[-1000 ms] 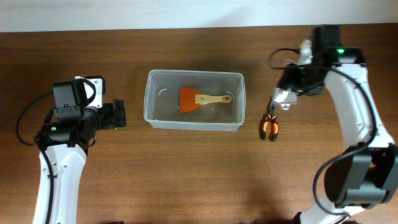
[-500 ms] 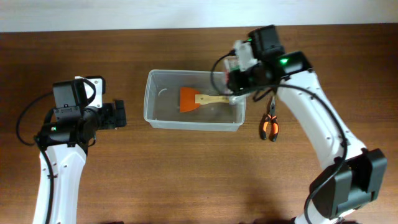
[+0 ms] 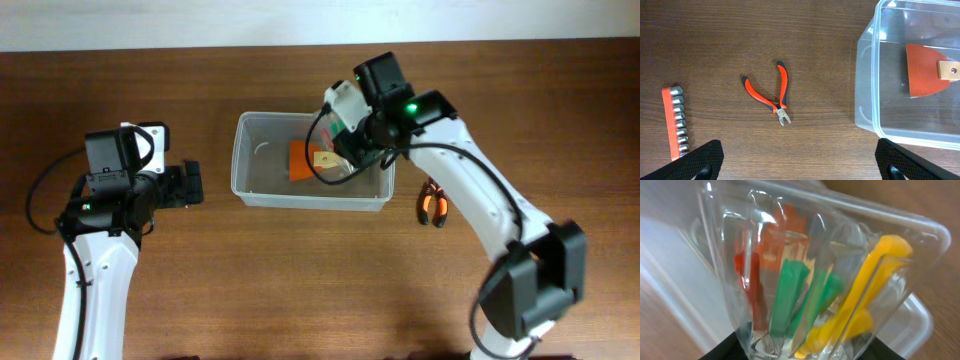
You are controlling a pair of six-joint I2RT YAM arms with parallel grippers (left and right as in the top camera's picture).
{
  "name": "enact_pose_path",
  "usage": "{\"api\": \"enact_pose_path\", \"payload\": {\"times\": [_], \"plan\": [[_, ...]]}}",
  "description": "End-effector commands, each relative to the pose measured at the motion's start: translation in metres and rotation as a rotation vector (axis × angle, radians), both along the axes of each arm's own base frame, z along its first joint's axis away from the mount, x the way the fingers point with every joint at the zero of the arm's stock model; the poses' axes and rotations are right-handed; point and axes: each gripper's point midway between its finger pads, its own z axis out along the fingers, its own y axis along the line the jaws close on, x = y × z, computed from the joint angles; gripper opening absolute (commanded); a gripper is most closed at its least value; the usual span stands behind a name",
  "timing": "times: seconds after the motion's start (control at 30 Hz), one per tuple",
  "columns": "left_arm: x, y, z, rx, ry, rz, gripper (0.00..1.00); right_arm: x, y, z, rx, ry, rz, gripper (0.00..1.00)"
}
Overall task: Pack container
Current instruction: 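Carry the screwdriver case into the container and release it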
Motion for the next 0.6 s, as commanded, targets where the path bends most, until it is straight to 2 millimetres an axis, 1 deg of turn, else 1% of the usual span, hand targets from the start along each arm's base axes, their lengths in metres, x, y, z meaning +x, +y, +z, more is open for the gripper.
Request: {"api": "enact_pose_path", "payload": {"times": [0.0, 0.1, 0.13, 0.2, 0.33, 0.4, 0.47, 0.53, 0.57], "plan": [[0.004, -0.001, 0.007, 0.0, -0.019, -0.017, 0.99, 0.005, 0.004, -0.022, -0.071, -0.016, 0.144, 0.52], [0.004, -0.001, 0.007, 0.0, -0.019, -0.017, 0.99, 0.005, 0.004, -0.036, -0.104, -0.012, 0.213, 0.52], [0.004, -0.001, 0.007, 0.0, -0.019, -0.017, 0.99, 0.005, 0.004, -0.039, -0.113, -0.012, 0.233, 0.55], [0.004, -0.001, 0.007, 0.0, -0.019, -0.017, 0.99, 0.006, 0.004, -0.043, -0.125, -0.016, 0.263, 0.68], [0.004, -0.001, 0.007, 0.0, -0.019, -0.017, 0.99, 0.007, 0.004, -0.042, -0.132, -0.032, 0.29, 0.88], [0.004, -0.001, 0.007, 0.0, -0.019, -0.017, 0.99, 0.008, 0.005, -0.039, -0.13, -0.038, 0.288, 0.93], [0.004, -0.001, 0.007, 0.0, -0.019, -0.017, 0.99, 0.012, 0.005, -0.032, -0.125, -0.05, 0.263, 0.94], [0.004, -0.001, 0.007, 0.0, -0.019, -0.017, 0.99, 0.018, 0.006, -0.019, -0.117, -0.071, 0.233, 0.94], [0.004, -0.001, 0.007, 0.0, -0.019, -0.017, 0.99, 0.023, 0.006, -0.009, -0.112, -0.088, 0.209, 0.94]]}}
